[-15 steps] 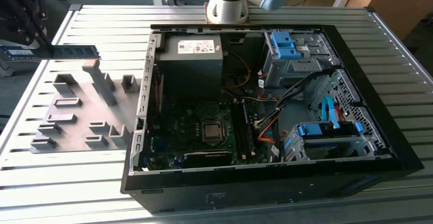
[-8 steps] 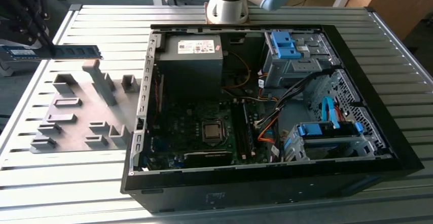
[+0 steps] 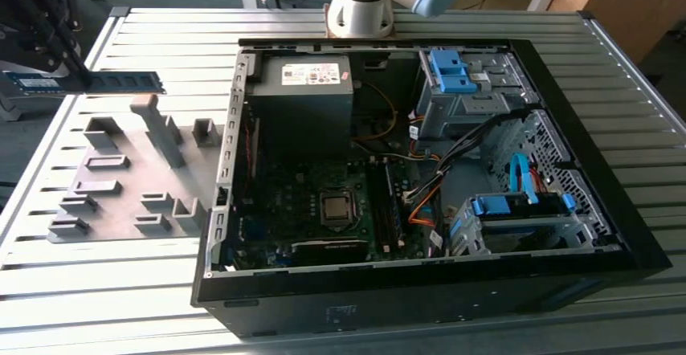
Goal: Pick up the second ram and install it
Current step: 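Pick up the second ram and move it above second insertion slot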
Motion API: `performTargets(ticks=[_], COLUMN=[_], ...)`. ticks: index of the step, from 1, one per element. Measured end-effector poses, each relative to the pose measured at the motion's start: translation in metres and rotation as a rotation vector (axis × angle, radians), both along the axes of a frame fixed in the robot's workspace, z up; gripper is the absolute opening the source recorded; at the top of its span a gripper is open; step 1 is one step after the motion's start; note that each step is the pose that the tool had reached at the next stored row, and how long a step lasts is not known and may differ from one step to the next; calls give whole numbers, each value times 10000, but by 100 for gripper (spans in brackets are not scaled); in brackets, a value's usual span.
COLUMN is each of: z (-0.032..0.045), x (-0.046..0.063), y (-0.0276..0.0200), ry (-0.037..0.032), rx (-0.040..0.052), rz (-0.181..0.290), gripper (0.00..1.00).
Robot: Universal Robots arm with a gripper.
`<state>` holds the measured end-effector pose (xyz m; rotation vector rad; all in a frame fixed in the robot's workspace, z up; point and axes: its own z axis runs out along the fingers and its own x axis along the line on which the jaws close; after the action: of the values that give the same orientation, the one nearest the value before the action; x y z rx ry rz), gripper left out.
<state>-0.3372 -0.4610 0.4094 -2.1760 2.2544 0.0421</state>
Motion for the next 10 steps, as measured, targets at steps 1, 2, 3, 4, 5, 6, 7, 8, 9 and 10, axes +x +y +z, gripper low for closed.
performTargets(ticks=[1, 2, 3, 4, 5, 6, 7, 8, 9, 10], z=[1, 1, 0, 0, 0, 0, 0, 0, 0, 0], x=[7, 14, 23, 32, 43, 53, 65, 76, 87, 97], y=[0, 0, 0, 0, 0, 0, 0, 0, 0, 0], ry=[1, 1, 0, 0, 0, 0, 0, 0, 0, 0], rx=[-1, -1, 0, 0, 0, 0, 0, 0, 0, 0], rz=[0, -1, -1, -1, -1, -1, 0, -1, -1, -1], gripper=[14, 14, 14, 14, 14, 14, 14, 14, 14, 14])
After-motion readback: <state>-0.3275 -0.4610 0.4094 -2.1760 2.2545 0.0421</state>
